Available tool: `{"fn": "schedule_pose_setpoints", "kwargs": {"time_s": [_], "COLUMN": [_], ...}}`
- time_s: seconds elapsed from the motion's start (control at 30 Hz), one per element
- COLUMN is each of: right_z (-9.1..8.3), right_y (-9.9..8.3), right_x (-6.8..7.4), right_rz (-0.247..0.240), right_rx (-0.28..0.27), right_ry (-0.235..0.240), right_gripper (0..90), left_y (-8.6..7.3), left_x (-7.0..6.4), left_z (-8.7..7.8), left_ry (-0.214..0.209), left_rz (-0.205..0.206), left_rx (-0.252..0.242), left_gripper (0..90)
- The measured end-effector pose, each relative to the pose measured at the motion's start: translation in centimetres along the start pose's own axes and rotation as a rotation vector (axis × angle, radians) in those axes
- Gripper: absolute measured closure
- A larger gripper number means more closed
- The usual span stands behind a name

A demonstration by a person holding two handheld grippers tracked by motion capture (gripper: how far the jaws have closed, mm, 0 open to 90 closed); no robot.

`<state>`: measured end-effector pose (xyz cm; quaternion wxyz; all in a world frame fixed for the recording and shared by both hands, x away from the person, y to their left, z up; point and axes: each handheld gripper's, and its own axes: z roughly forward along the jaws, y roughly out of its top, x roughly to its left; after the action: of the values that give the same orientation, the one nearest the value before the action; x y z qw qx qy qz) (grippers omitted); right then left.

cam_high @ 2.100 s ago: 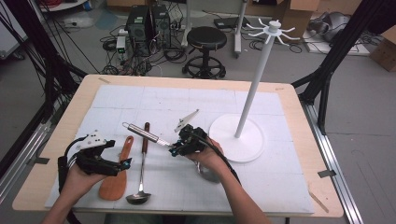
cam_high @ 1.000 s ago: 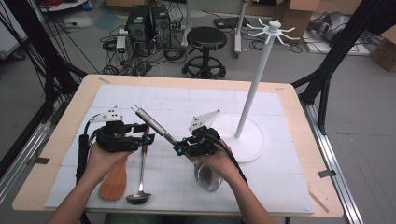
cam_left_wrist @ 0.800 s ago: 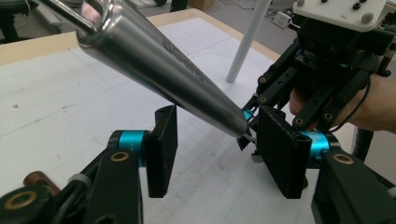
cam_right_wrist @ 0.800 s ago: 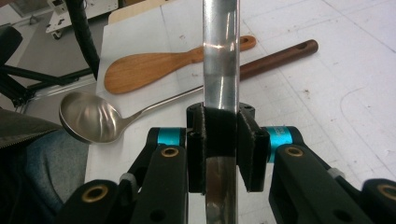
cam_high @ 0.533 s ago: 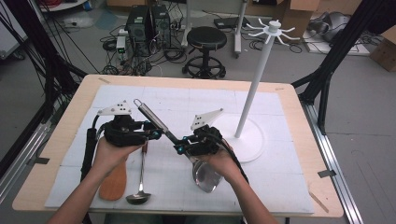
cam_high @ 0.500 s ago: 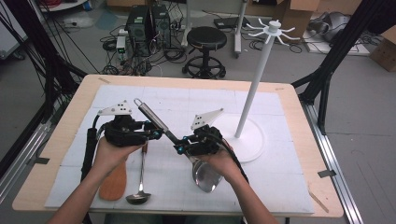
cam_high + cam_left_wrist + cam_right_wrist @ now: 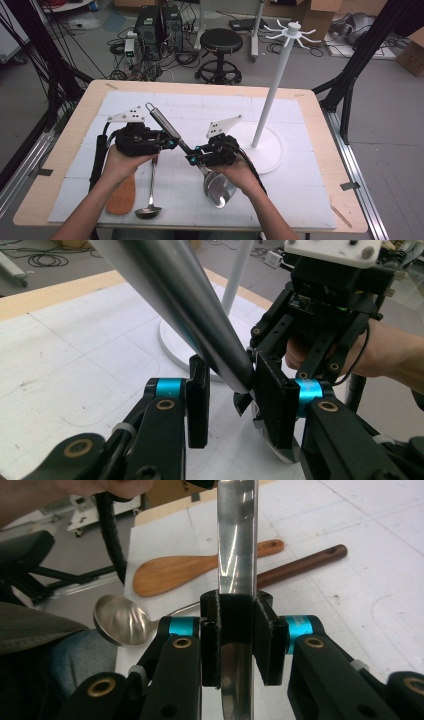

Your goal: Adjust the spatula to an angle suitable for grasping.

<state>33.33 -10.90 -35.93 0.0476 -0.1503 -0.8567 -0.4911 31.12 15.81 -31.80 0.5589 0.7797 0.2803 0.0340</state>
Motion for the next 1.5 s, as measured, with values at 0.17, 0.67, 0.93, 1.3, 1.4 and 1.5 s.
{"fn": "schedule_pose_setpoints", "kwargs": {"time_s": [0.17,0.67,0.93,1.3,1.4,1.5], "right_z": [0.0,-2.1,-4.4,-6.7,-7.4,-8.2], "right_y": [-0.1,0.1,-0.1,-0.5,-0.7,-0.8], "right_x": [-0.5,0.2,0.3,0.4,0.3,0.3], "right_rz": [0.052,0.014,0.024,0.016,0.025,0.026], "right_rx": [-0.032,-0.098,-0.162,-0.202,-0.223,-0.245], "right_ry": [0.069,0.005,-0.012,-0.053,-0.072,-0.093], "right_gripper": [74.6,79.8,86.8,87.6,87.6,87.6], "left_y": [0.0,0.0,-0.3,-1.0,-1.5,-2.0], "left_x": [-0.1,-0.4,-0.4,-0.3,-0.1,0.0], "left_z": [-0.1,-0.1,-0.3,-0.8,-1.0,-1.1], "left_ry": [-0.017,-0.036,-0.024,-0.003,0.007,0.009], "left_rz": [0.011,0.026,0.048,0.051,0.051,0.058], "left_rx": [-0.005,-0.012,0.001,0.002,0.013,0.025], "left_gripper": [68.5,63.2,61.8,57.6,54.4,51.4]}}
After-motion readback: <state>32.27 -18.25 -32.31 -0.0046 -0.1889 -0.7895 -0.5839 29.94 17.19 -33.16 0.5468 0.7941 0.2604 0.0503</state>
